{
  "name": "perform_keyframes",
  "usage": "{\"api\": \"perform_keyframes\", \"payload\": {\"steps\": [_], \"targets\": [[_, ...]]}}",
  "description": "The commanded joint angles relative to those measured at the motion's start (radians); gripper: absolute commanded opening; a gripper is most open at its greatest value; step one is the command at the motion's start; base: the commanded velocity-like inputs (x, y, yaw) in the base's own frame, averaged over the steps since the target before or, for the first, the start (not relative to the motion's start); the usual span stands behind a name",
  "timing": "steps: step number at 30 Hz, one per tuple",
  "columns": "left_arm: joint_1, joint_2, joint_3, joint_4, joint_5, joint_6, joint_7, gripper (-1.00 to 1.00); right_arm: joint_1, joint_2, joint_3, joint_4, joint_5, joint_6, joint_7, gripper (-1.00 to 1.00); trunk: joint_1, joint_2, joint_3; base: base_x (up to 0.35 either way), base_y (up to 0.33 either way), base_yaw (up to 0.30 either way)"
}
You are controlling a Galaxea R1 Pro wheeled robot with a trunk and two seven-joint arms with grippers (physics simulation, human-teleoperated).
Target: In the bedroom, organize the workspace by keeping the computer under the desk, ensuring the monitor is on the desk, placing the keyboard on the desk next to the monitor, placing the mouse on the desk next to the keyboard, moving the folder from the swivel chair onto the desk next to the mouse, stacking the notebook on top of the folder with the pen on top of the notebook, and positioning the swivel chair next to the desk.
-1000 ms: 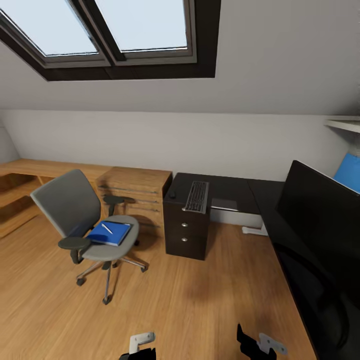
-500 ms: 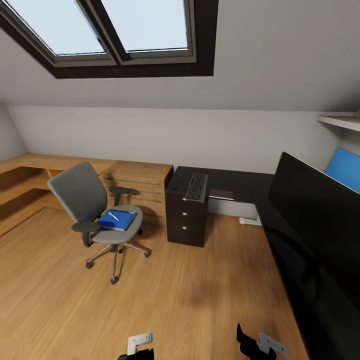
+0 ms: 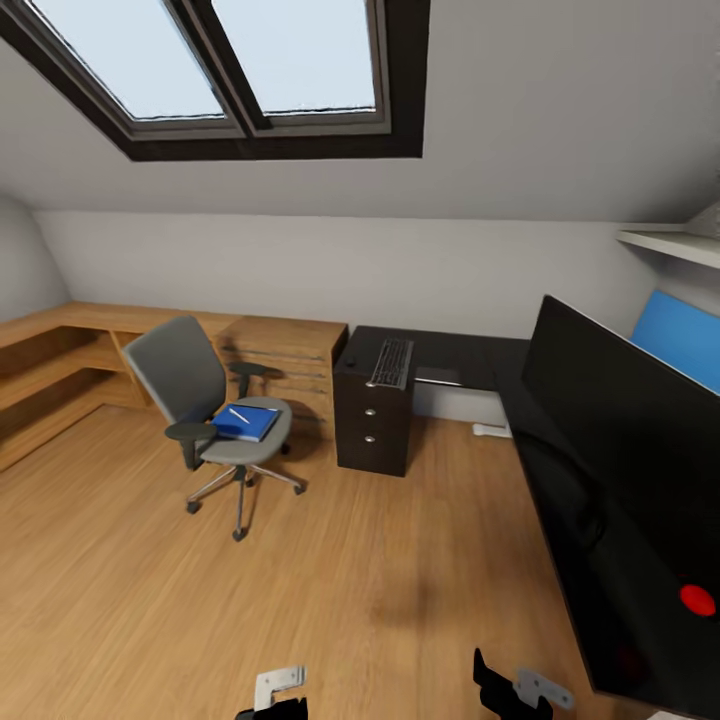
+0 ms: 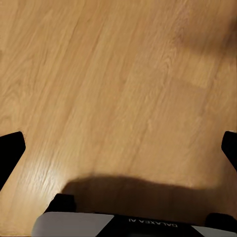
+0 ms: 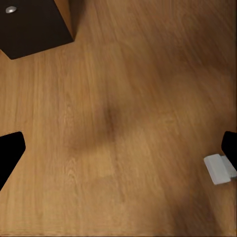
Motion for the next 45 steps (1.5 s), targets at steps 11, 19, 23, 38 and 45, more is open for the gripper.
{"api": "perform_keyframes", "payload": {"steps": [11,19,23,38,45], "targets": [[-0.001,0.0,-0.008,0.0,0.008,-0.003,0.005,1.0,-0.001,0.0,-0.003,0.002,-0.01,-0.003,0.009,1.0,-0.043,0.076,0.033,-0.339,0.0,0.0],[-0.001,-0.001,-0.01,0.003,0.007,-0.003,0.005,1.0,0.0,0.0,-0.003,0.002,-0.009,-0.003,0.01,1.0,-0.073,0.132,0.058,-0.34,0.0,-0.138],[-0.001,0.0,-0.01,0.004,0.007,-0.003,0.005,1.0,0.0,0.0,-0.003,0.002,-0.009,-0.003,0.011,1.0,-0.089,0.16,0.071,-0.34,0.0,-0.248],[-0.001,-0.002,-0.011,0.005,0.005,-0.007,0.005,1.0,0.0,-0.006,-0.003,0.002,-0.01,-0.003,0.009,1.0,-0.108,0.195,0.086,-0.22,-0.024,-0.175],[-0.001,-0.002,-0.012,0.005,0.004,-0.012,0.004,1.0,0.0,-0.009,-0.003,0.001,-0.01,-0.004,0.007,1.0,-0.108,0.195,0.086,-0.007,-0.001,-0.007]]}}
